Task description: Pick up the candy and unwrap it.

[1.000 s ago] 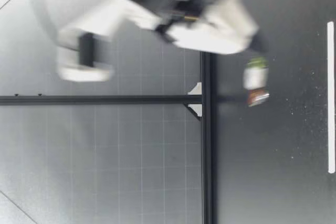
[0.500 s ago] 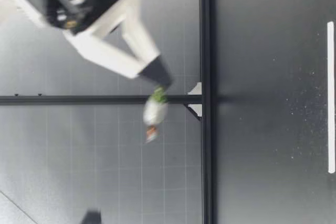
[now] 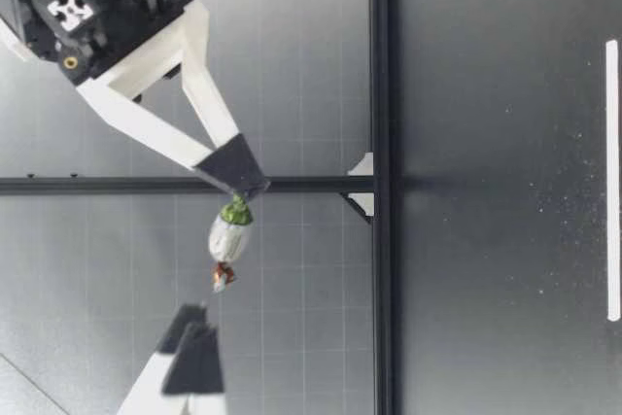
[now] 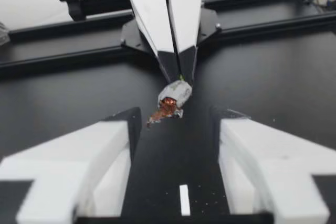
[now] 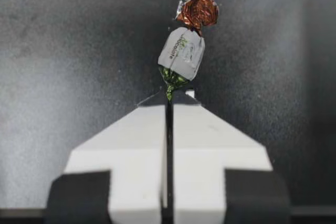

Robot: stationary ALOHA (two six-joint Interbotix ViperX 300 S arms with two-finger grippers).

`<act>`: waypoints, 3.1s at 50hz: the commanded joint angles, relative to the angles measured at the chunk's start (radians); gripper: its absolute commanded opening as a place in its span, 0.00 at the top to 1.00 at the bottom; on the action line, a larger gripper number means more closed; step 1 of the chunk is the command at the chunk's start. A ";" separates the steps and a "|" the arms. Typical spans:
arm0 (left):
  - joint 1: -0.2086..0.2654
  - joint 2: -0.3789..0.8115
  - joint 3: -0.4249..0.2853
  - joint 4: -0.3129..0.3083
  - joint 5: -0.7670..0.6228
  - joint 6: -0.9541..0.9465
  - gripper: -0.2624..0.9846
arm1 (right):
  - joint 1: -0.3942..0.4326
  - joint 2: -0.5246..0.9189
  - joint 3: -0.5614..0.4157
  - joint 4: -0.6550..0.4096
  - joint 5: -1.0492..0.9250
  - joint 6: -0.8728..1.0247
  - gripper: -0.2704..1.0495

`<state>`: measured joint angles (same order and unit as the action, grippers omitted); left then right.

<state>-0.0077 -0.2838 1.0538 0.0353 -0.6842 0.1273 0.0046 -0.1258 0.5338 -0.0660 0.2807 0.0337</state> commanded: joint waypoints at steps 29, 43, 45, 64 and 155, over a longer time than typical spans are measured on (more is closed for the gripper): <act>-0.002 0.032 -0.057 0.002 -0.011 -0.003 0.46 | 0.011 -0.015 -0.025 0.002 -0.028 0.000 0.93; -0.002 0.043 -0.063 0.002 -0.011 -0.003 0.78 | 0.015 -0.011 -0.023 0.003 -0.028 0.002 0.93; -0.002 0.043 -0.061 -0.002 -0.011 -0.005 0.83 | 0.017 -0.011 -0.021 0.002 -0.028 0.002 0.93; -0.002 0.021 -0.034 -0.015 -0.011 -0.008 0.93 | 0.017 -0.020 -0.006 0.009 -0.026 0.006 0.93; -0.018 0.018 -0.008 -0.031 -0.011 -0.058 0.93 | -0.002 -0.063 0.086 0.052 -0.123 0.080 0.93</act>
<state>-0.0245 -0.2516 1.0569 0.0046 -0.6918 0.0706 0.0031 -0.1687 0.6320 -0.0153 0.1641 0.1120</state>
